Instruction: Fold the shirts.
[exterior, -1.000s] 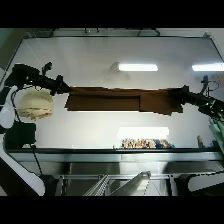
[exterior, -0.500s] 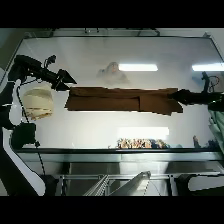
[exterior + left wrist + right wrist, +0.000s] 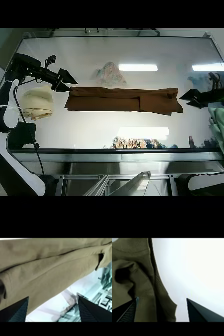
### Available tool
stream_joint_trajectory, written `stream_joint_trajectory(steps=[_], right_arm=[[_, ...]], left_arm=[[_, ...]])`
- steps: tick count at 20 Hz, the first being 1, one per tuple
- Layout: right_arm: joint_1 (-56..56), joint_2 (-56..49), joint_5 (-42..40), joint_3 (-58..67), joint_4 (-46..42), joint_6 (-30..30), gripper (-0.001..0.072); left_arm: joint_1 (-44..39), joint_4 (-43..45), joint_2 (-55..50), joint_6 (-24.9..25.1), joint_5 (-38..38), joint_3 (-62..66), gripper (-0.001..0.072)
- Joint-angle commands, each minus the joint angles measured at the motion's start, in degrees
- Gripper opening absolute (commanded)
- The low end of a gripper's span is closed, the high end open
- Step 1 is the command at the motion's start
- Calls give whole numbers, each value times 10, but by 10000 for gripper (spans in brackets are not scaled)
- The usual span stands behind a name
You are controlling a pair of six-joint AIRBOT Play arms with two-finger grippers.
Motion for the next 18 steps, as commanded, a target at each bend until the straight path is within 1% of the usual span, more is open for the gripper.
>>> stream_joint_trajectory(steps=[1,4,5,6,7,8,9,11,12,15,17,18], right_arm=[[11,-49,52,5,59,-9,691],[33,-63,52,5,92,-18,686],[44,-66,48,5,92,-18,639],[54,-70,46,6,92,-18,520],[63,-74,43,8,93,-12,431],[71,-78,42,9,105,-9,285],[75,-80,42,11,116,-15,29],[77,-79,52,19,140,-27,19],[76,-77,64,27,141,-26,18],[61,-63,100,47,142,-22,18],[46,-50,132,55,144,-22,17],[38,-43,144,56,144,-22,18]], left_arm=[[-14,-2,3,0,-5,-10,635],[-36,-1,3,0,-18,-10,635],[-46,-1,3,0,-26,-10,634],[-59,-1,3,0,-39,-10,634],[-71,-1,3,0,-53,-10,634],[-85,0,3,0,-68,-10,634],[-101,1,2,0,-82,-10,582],[-138,1,-1,10,-100,-10,163],[-160,1,-4,20,-110,-10,16],[-237,5,-23,18,-190,-10,13],[-280,9,-44,-5,-227,-10,12],[-297,22,-55,-25,-236,-10,12]])
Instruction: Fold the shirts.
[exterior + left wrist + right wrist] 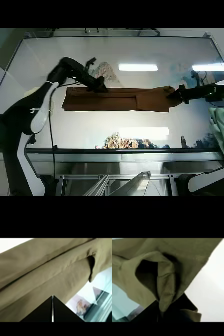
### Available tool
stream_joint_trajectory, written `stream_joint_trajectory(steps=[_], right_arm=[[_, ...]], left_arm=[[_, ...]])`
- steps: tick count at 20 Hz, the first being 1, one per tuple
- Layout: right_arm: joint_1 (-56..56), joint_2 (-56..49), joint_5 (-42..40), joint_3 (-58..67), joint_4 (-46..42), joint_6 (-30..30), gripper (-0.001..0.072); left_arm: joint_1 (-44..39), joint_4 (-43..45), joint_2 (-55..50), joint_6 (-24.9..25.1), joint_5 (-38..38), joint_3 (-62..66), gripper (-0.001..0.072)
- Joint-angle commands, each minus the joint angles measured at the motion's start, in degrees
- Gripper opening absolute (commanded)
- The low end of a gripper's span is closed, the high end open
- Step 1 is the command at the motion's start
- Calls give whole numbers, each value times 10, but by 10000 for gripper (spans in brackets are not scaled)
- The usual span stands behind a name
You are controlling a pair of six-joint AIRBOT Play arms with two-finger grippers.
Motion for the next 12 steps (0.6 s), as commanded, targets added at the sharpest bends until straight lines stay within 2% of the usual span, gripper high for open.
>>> stream_joint_trajectory(steps=[1,3,6,9,12], right_arm=[[-24,24,57,10,7,0,18],[-42,43,89,10,19,-17,18],[-66,60,153,11,87,-48,18],[-75,80,193,11,180,-66,18],[-54,105,216,11,247,-76,18]], left_arm=[[-71,37,-33,-49,-65,0,12],[-94,66,-48,-86,-80,0,11],[-127,62,-55,-101,-99,0,12],[-159,23,-55,-99,-86,23,13],[-162,-39,-32,-49,-30,116,14]])
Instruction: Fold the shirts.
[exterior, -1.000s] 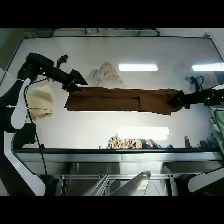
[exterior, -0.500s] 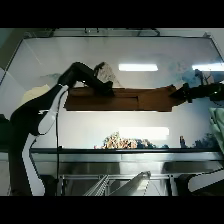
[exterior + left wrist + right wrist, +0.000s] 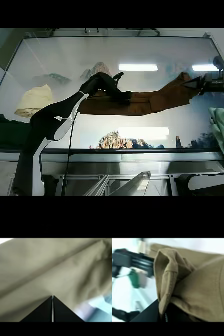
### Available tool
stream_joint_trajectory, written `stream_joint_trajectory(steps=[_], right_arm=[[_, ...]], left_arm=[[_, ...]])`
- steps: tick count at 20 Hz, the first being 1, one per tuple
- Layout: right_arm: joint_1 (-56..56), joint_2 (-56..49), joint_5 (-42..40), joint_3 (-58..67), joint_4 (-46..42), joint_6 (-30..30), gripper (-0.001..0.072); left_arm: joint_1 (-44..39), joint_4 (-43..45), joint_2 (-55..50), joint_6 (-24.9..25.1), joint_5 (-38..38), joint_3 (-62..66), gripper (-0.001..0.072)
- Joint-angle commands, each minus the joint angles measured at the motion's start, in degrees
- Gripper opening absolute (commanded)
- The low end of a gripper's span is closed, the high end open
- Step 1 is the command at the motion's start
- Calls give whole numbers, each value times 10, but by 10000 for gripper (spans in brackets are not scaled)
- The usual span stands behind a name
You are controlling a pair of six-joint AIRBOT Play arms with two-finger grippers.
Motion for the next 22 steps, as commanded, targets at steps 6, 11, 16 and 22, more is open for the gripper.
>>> stream_joint_trajectory(steps=[6,11,16,22], right_arm=[[196,62,-17,0,97,-14,18],[455,20,-297,0,66,-14,18],[629,-123,-495,52,94,-17,148],[560,-92,-384,63,117,-15,428]], left_arm=[[136,-29,314,72,102,-56,14],[303,-2,567,102,119,-285,14],[404,-7,692,141,104,-493,15],[454,-8,772,162,104,-600,15]])
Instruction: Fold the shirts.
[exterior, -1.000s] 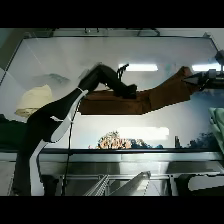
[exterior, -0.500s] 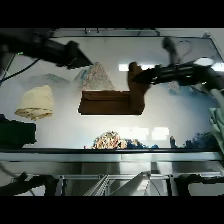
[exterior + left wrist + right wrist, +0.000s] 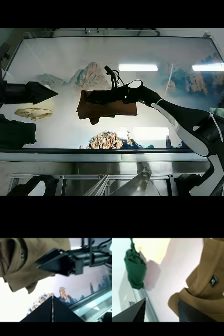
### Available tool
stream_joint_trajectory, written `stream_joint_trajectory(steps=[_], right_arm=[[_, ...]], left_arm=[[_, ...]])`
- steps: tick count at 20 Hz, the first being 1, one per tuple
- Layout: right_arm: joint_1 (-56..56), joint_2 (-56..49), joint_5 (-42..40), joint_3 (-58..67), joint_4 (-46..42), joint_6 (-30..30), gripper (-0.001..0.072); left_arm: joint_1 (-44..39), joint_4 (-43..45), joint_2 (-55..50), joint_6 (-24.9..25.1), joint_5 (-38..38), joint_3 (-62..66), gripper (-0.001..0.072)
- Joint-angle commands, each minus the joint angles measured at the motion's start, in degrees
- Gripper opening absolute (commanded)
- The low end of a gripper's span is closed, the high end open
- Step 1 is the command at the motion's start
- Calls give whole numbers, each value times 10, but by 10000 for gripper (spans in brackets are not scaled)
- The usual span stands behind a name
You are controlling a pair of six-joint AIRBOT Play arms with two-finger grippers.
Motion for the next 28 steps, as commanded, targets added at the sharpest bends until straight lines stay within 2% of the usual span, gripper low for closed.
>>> stream_joint_trajectory(steps=[1,3,6,7,8,9,14,18,20,27,28], right_arm=[[-70,39,84,5,-13,19,427],[-153,80,143,5,-84,82,362],[-266,126,175,4,-286,211,378],[-291,129,176,1,-347,254,537],[-310,129,180,-8,-384,287,660],[-319,125,183,-23,-392,293,660],[-297,62,185,-67,-375,304,659],[-269,14,176,-66,-290,301,648],[-255,-2,177,-66,-265,301,566],[-214,-24,158,-66,-205,288,565],[-214,-24,155,-66,-200,287,493]], left_arm=[[35,-2,52,16,2,-55,14],[50,-2,72,19,9,-68,15],[65,-24,97,25,31,-89,15],[65,-30,104,26,31,-95,15],[64,-31,108,25,36,-96,15],[64,-32,110,25,42,-96,15],[64,-54,84,25,47,-96,15],[64,-75,48,25,46,-96,15],[64,-75,38,25,45,-96,15],[64,-75,68,24,45,-96,15],[64,-75,79,24,45,-96,15]])
